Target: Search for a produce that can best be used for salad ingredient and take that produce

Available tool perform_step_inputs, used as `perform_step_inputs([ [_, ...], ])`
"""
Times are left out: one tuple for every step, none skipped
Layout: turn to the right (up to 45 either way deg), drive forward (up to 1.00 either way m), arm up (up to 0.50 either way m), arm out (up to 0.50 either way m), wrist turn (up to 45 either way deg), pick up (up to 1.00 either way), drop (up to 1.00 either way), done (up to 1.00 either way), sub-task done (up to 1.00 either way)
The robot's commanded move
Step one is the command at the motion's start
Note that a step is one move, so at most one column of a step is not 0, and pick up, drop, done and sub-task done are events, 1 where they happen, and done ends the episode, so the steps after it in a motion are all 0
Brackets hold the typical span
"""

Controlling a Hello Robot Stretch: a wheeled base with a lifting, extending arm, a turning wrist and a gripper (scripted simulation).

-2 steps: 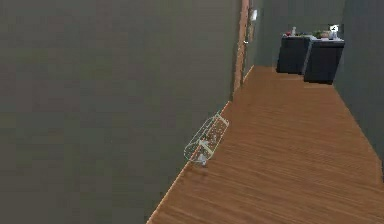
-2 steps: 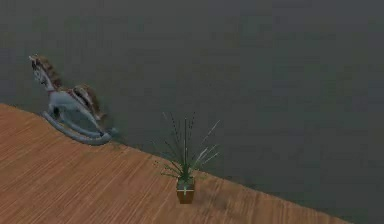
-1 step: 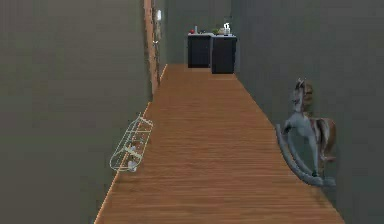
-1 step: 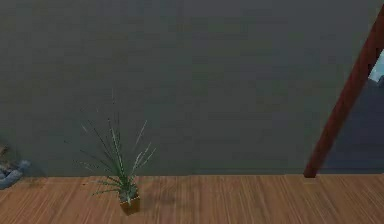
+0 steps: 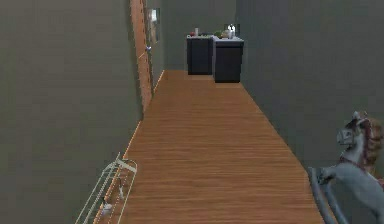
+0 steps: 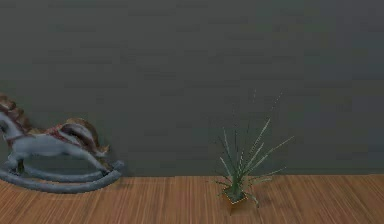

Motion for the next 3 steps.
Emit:
perform_step_inputs([
  [6.0, 0.00, 0.00, 0.00, 0.0, 0.00, 0.00, 0.00, 0.00],
  [0.0, 1.00, 0.00, 0.00, 0.0, 0.00, 0.00, 0.00, 0.00],
  [0.0, 1.00, 0.00, 0.00, 0.0, 0.00, 0.00, 0.00, 0.00],
])
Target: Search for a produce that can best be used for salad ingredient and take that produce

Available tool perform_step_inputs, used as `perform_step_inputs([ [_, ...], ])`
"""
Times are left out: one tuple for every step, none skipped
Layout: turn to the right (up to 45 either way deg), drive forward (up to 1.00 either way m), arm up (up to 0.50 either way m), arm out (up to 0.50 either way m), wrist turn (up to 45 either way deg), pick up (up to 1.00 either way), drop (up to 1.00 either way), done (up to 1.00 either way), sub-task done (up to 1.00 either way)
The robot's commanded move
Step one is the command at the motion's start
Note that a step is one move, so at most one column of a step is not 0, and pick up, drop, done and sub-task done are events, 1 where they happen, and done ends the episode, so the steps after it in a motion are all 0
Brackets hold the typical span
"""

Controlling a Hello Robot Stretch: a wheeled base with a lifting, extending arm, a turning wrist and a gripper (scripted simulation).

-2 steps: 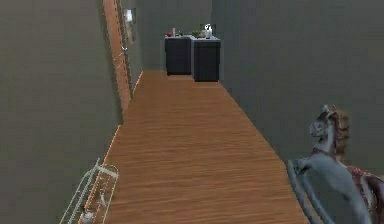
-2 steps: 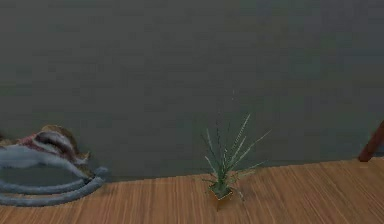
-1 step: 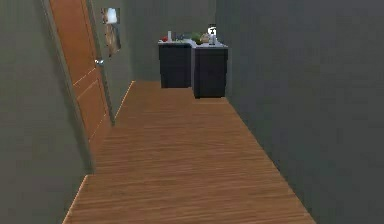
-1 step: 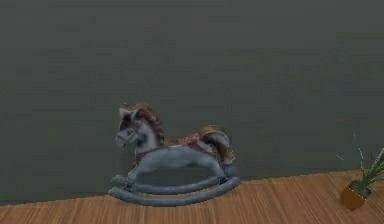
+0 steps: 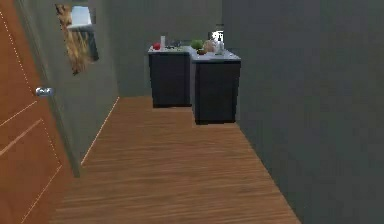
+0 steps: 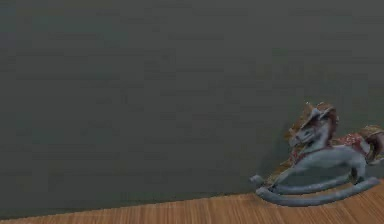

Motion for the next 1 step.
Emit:
perform_step_inputs([
  [0.0, 1.00, 0.00, 0.00, 0.0, 0.00, 0.00, 0.00, 0.00],
])
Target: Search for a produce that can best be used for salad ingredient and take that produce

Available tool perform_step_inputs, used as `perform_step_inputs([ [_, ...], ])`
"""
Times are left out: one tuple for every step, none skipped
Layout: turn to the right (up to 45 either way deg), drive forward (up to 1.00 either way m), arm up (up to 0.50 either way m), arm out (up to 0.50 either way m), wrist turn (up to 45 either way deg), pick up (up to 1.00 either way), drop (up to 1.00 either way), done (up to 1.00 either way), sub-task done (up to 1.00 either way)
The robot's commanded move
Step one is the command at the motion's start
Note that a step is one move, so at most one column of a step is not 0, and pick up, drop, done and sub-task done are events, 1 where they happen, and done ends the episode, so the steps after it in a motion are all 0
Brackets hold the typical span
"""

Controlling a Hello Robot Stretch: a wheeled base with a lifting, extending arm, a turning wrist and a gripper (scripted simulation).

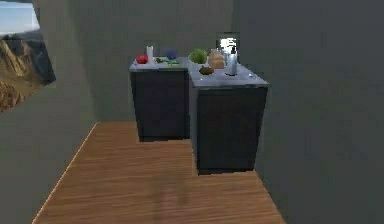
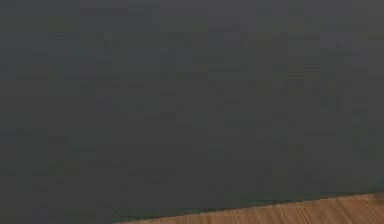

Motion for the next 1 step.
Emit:
perform_step_inputs([
  [0.0, 0.90, 0.00, 0.00, 0.0, 0.00, 0.00, 0.00, 0.00],
])
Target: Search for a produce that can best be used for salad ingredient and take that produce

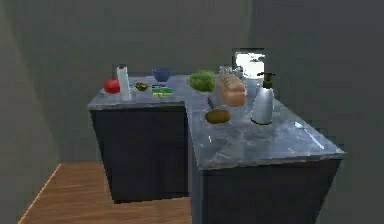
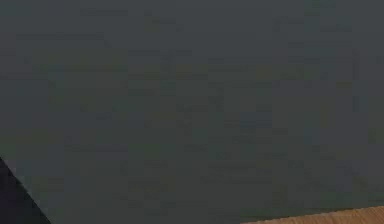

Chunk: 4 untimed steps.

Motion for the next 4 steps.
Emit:
perform_step_inputs([
  [-45.0, 0.00, 0.00, 0.00, 0.0, 0.00, 0.00, 0.00, 0.00],
  [-39.0, 0.00, 0.00, 0.00, 0.0, 0.00, 0.00, 0.00, 0.00],
  [45.0, 0.00, 0.00, 0.00, 0.0, 0.00, 0.00, 0.00, 0.00],
  [15.0, 0.00, 0.00, 0.00, 0.0, 0.00, 0.00, 0.00, 0.00],
])
